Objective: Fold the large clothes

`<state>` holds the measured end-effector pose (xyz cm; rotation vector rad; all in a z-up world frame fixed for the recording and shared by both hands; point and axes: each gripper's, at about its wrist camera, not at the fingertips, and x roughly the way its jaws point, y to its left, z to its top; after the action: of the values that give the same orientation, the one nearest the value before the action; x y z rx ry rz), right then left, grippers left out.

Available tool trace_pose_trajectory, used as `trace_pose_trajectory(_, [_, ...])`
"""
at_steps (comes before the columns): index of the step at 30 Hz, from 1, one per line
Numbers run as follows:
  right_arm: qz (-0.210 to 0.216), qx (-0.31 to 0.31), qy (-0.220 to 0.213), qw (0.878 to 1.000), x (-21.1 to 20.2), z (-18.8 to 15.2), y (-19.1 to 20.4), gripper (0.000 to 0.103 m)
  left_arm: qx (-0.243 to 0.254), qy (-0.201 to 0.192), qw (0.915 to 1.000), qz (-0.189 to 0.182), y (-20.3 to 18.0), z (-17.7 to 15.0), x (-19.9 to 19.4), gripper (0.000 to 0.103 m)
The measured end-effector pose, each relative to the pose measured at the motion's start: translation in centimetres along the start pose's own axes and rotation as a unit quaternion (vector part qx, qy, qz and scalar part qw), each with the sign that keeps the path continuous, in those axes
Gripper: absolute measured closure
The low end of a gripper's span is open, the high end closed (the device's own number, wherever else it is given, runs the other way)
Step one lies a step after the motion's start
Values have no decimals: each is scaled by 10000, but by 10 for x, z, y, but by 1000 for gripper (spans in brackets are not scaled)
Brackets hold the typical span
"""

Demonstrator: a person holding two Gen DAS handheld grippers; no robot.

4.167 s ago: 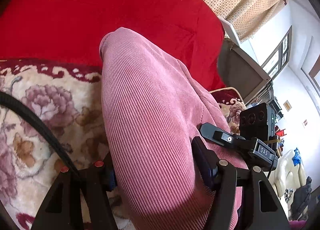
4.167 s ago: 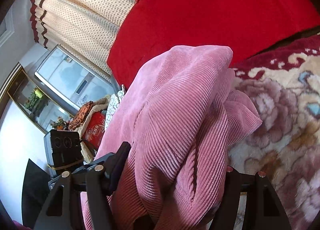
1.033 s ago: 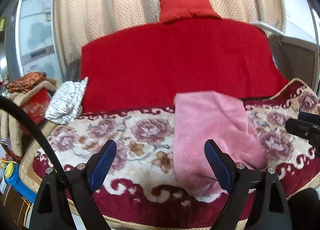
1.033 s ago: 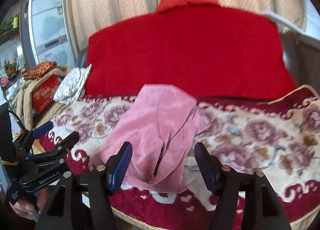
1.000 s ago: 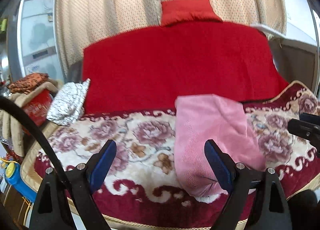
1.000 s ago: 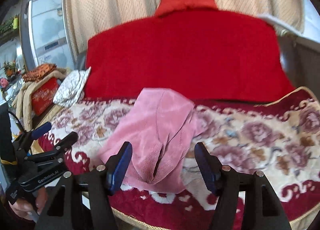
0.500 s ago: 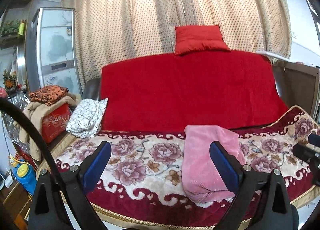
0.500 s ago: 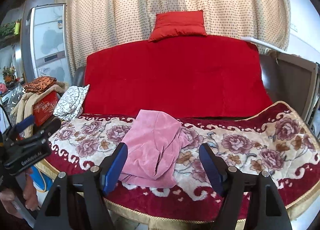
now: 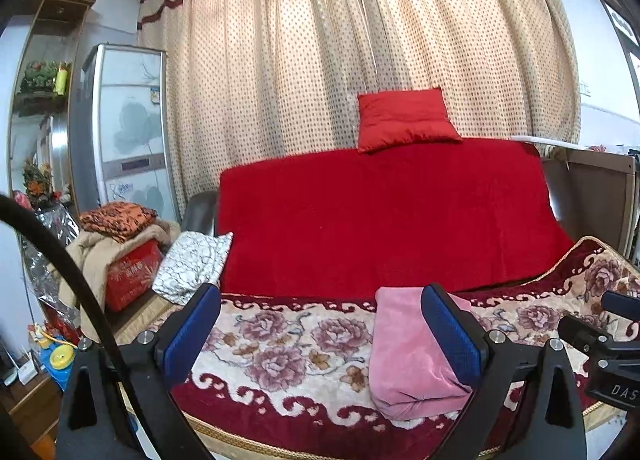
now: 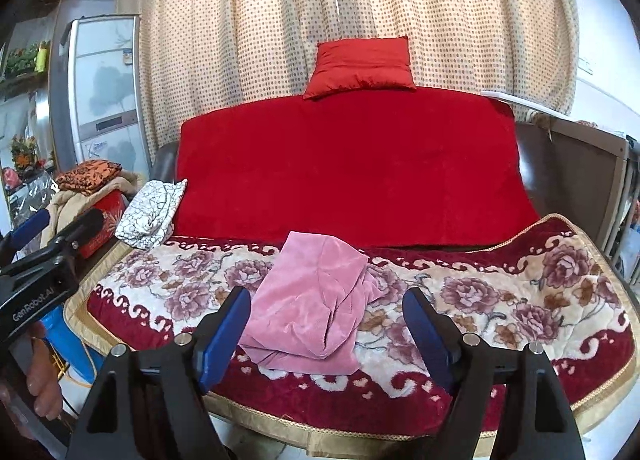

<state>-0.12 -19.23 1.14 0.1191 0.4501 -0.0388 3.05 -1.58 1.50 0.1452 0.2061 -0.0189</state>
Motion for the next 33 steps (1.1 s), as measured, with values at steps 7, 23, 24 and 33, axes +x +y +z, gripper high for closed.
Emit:
trace_pose_trajectory(7, [11, 30, -136, 9999, -19, 2, 10, 22, 7, -113, 9999, 58, 4, 6, -17, 2])
trace_pose_trajectory(23, [63, -1, -326, 9994, -40, 3, 29, 22, -194, -308, 9992, 184, 23, 15, -44, 2])
trace_pose_trajectory(24, [50, -18, -346, 9994, -40, 3, 31, 22, -211, -309, 9991, 184, 24, 15, -45, 2])
trace_pose_trajectory(33, [-161, -80, -555, 9983, -45, 5, 40, 22, -305, -316, 9988, 215, 33, 14, -48, 1])
